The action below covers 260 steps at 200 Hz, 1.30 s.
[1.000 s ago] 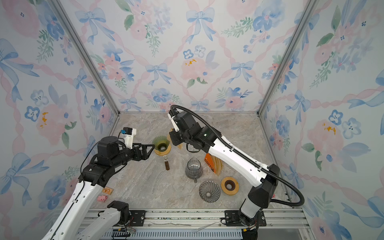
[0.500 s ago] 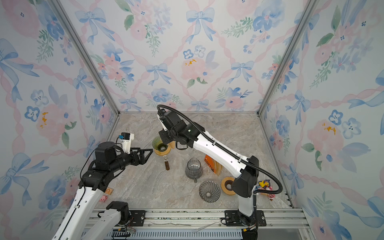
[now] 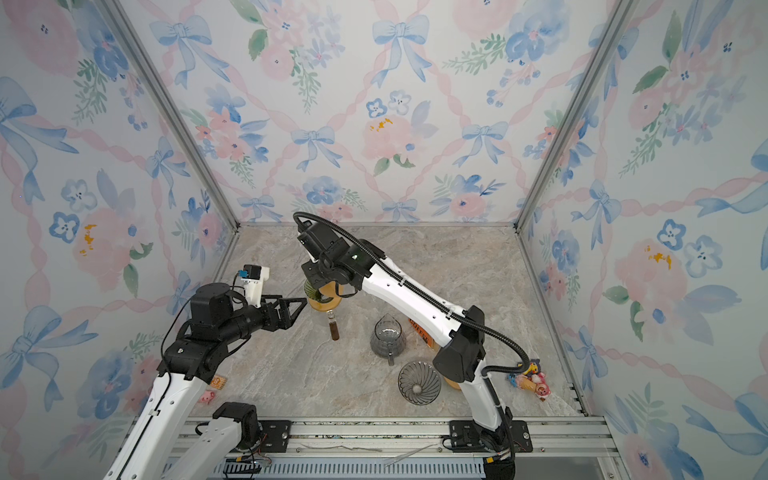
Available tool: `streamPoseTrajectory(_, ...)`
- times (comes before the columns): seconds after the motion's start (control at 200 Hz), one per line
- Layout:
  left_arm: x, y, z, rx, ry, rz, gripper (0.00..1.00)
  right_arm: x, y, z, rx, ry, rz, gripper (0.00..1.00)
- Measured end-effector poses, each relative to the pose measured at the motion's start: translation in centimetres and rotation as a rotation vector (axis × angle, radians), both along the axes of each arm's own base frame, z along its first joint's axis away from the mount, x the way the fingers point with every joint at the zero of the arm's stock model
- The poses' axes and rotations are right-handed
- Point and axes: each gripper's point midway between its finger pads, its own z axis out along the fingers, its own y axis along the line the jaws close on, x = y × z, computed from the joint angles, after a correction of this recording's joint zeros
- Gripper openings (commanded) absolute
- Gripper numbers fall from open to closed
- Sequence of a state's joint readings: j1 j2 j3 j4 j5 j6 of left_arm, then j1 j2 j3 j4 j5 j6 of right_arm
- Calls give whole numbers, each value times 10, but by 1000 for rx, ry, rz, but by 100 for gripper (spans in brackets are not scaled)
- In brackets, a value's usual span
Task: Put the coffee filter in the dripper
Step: 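Carry the paper filter with the right gripper over the green dripper, then lower the filter into the green dripper while the left gripper reaches toward it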
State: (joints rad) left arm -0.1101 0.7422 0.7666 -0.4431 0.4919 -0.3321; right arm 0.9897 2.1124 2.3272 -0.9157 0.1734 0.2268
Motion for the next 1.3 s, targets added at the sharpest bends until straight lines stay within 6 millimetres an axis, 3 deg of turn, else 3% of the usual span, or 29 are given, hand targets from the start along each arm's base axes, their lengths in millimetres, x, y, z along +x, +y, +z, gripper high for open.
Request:
streamPoseTrajectory(0.135, 0, 0, 0, 0, 0, 0, 98, -2, 3, -6, -13, 8, 7, 13)
streamPoseTrajectory(0.25, 0, 0, 0, 0, 0, 0, 98, -3, 6, -2, -1, 14, 13, 27)
streamPoseTrajectory(0.495, 0, 0, -1, 0, 1, 0, 98, -6, 9, 3, 22, 15, 34, 37)
streamPoseTrajectory(0.66, 0, 0, -1, 0, 2, 0, 98, -15, -1, 6, 24, 21, 47, 49)
streamPoseTrajectory(0.745, 0, -1, -1, -4, 6, -7, 98, -23, -10, 18, 52, 14, 49, 61)
streamPoseTrajectory(0.935, 1, -2, 0, -5, 12, -12, 98, -44, -39, 49, 149, -15, 63, 99)
streamPoseTrajectory(1.06, 8, -1, 7, 13, 12, -9, 98, -53, -58, 49, 198, 4, 49, 96)
streamPoseTrajectory(1.185, 22, 0, 8, 37, 43, -3, 98, -54, -82, 30, 212, 35, 10, 96)
streamPoseTrajectory(1.3, 35, 3, -2, 81, 107, 9, 98, -52, -102, 12, 199, 55, -29, 96)
